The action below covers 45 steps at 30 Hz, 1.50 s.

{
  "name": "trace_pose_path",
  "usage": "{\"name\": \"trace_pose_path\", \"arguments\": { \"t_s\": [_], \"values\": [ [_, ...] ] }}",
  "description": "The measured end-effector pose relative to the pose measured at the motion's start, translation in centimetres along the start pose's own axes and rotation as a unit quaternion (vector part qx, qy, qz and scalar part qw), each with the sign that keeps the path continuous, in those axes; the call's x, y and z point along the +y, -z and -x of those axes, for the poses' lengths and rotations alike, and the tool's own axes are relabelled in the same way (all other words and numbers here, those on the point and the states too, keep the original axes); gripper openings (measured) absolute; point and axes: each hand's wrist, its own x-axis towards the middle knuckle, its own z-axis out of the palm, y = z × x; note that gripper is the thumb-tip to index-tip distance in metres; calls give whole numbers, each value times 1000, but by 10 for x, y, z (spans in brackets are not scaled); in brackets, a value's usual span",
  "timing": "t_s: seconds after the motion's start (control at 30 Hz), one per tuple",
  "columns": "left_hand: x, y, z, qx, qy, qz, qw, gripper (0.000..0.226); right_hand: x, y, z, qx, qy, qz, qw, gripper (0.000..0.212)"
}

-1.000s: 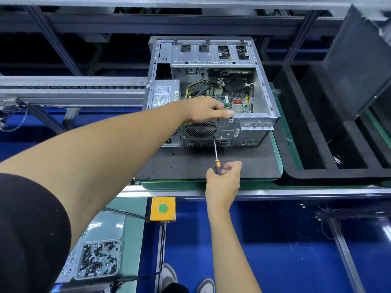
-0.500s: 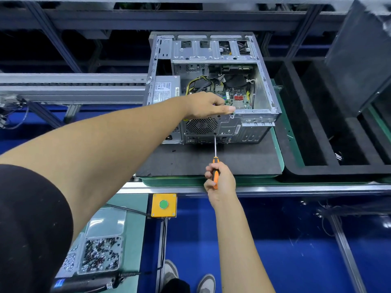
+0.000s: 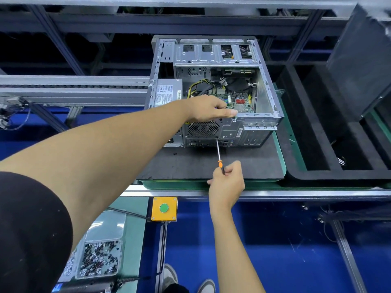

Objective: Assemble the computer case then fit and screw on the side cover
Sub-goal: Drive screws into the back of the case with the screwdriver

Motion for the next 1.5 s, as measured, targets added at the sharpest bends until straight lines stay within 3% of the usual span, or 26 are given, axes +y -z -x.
{"name": "trace_pose_path", "arguments": {
  "t_s": [0.03, 0.07, 0.13, 0.17, 0.23, 0.3, 0.37, 0.47, 0.57, 0.67, 0.73, 0.77, 0.87, 0.93, 1.03, 1.17, 1.27, 1.37, 1.43, 1.5],
  "values": [
    [0, 0, 0, 1, 1, -1, 1000, 60, -1, 1, -4, -41, -96, -121, 987, 24],
    [-1, 0, -1, 2, 2, -3, 1000, 60, -4, 3, -6, -106, -224, -275, 929, 20],
    [-1, 1, -1, -1, 2, -3, 1000, 61, -9, 10, -8, -195, -402, -466, 763, 11],
    [-1, 1, -1, -2, 2, -3, 1000, 60, -9, 10, -9, -211, -423, -478, 741, 9],
    [0, 1, -1, -2, 0, -2, 1000, 59, -10, 8, -10, -217, -396, -438, 778, 5],
    [0, 1, -1, 0, 0, -1, 1000, 59, -11, 8, -7, -187, -340, -335, 859, 5],
    [-1, 0, -1, 1, 0, 1, 1000, 59, -8, 7, -4, -134, -274, -259, 916, 10],
    [-2, 0, -1, 1, -3, 8, 1000, 59, -1, 5, 0, -64, -148, -192, 968, 8],
    [-2, 0, -2, 0, -4, 12, 1000, 60, 2, 3, 3, -31, -63, -83, 994, 28],
    [-2, 0, -2, 2, -5, 7, 1000, 60, 4, 0, 4, -13, 1, -56, 998, 24],
    [-2, -1, -3, 2, -4, 5, 1000, 60, 4, -1, -1, -50, -78, -152, 984, 22],
    [-3, -1, -3, 0, -3, 5, 1000, 60, 3, 0, -4, -92, -162, -249, 951, 21],
    [-4, -1, -4, -2, 0, 6, 1000, 61, 1, 7, -7, -197, -376, -456, 782, 9],
    [-3, 0, -4, -2, 2, 6, 1000, 62, 1, 8, -8, -213, -410, -470, 752, 4],
    [-4, 0, -4, -5, 8, -2, 1000, 65, 1, 9, -11, -216, -391, -427, 786, 6],
    [-6, -1, -5, -2, 5, 0, 1000, 63, 2, 4, -14, -121, -257, -276, 918, 7],
    [-5, -1, -6, 1, 4, 9, 1000, 61, 1, 1, -8, -41, -114, -138, 983, 13],
    [-5, -1, -5, 5, 1, 10, 1000, 60, 4, -1, -4, -29, -55, -65, 996, 21],
    [-5, -1, -5, 6, -3, 4, 1000, 60, 3, -2, -8, -82, -104, -153, 979, 21],
    [-6, -1, -6, 0, -3, 5, 1000, 61, 2, 1, -13, -146, -194, -251, 937, 23]
  ]
}}
